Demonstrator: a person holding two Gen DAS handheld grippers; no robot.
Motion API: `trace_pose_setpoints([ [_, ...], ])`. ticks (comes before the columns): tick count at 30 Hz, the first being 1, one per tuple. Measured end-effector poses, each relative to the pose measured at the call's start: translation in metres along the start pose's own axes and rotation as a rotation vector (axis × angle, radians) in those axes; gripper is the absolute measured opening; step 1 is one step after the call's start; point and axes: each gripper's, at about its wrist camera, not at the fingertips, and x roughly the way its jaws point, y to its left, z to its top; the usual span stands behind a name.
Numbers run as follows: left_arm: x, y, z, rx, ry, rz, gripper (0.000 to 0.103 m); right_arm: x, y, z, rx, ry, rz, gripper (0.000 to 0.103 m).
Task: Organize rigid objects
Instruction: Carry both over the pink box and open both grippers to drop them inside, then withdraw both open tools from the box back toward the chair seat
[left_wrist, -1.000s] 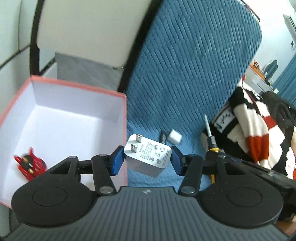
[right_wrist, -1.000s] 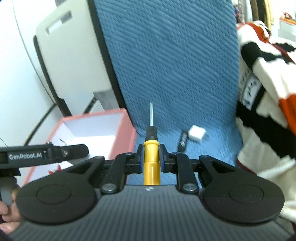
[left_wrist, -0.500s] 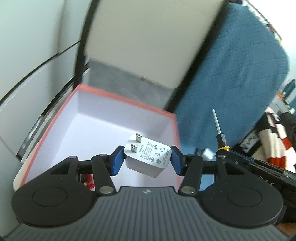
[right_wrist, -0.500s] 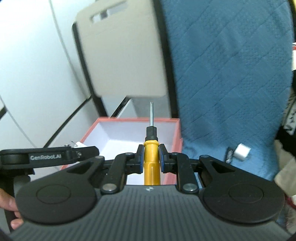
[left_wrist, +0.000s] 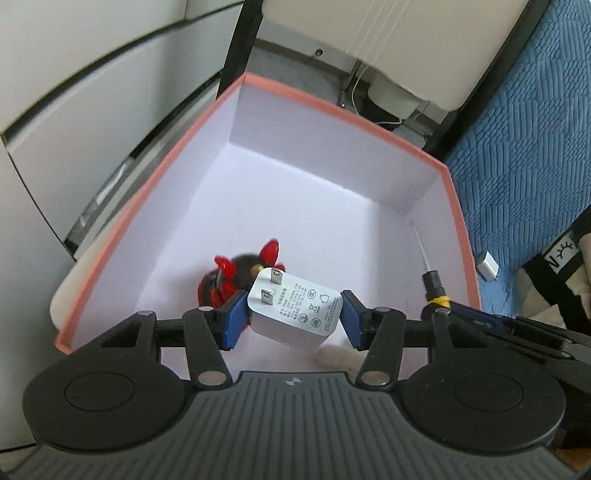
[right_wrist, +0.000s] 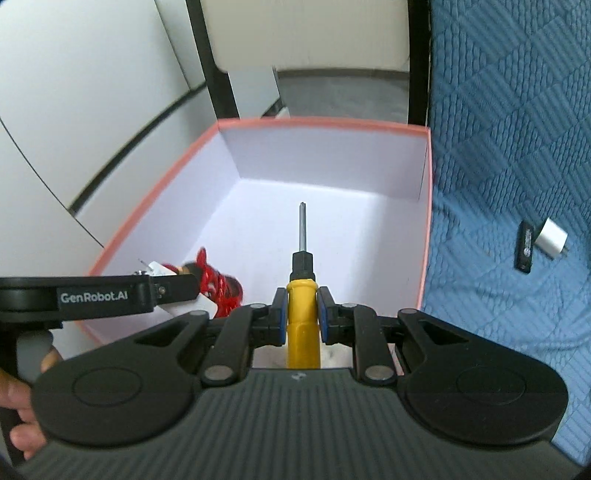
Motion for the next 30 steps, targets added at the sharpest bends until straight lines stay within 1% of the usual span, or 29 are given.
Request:
trace_pose_setpoints([
  [3, 0.005, 0.0, -0.005, -0.002, 0.005, -0.011, 0.06, 0.003, -0.003, -0.003, 0.021, 0.003, 0.011, 0.021],
  [6, 0.01, -0.005, -0.006, -0.007, 0.006, -0.015, 0.063, 0.002, -0.005, -0.004, 0.025, 0.008, 0.012, 0.023],
  [10, 0.01, -0.016, -0.008, 0.006, 0.0, -0.02, 0.064, -0.011, -0.006, -0.005, 0.02, -0.029, 0.018, 0.023],
  [15, -0.012, -0.026, -0.011, 0.02, -0.042, -0.02, 0.064, -0.029, -0.011, -0.003, 0.019, -0.066, 0.009, 0.023],
  [19, -0.036, -0.035, -0.012, 0.028, -0.097, -0.031, 0.064, -0.053, -0.019, -0.004, 0.015, -0.12, 0.006, 0.023],
  [25, -0.065, -0.062, -0.016, 0.073, -0.163, -0.054, 0.064, -0.073, -0.04, -0.01, 0.054, -0.119, -0.017, 0.023],
  [30, -0.079, -0.086, -0.023, 0.104, -0.177, -0.09, 0.064, -0.096, -0.055, -0.017, 0.072, -0.144, -0.054, 0.023],
])
